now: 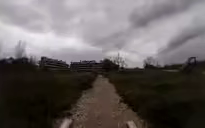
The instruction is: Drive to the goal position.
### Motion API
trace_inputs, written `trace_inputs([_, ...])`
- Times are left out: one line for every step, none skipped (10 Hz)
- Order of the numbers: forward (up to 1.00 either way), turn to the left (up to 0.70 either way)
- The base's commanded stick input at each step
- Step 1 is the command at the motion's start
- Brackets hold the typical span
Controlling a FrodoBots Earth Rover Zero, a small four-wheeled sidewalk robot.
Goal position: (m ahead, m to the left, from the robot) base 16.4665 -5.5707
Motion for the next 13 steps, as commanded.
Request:
trace_inputs([0.70, 0.00])
trace_inputs([0.70, 0.00])
trace_inputs([0.70, 0.00])
trace_inputs([0.70, 0.00])
trace_inputs([0.70, 0.00])
trace_inputs([0.70, 0.00])
trace_inputs([0.70, 0.00])
trace_inputs([0.70, 0.00])
trace_inputs([0.70, 0.00])
trace_inputs([0.70, 0.00])
trace_inputs([0.70, 0.00])
trace_inputs([0.70, 0.00])
trace_inputs([0.70, 0.00])
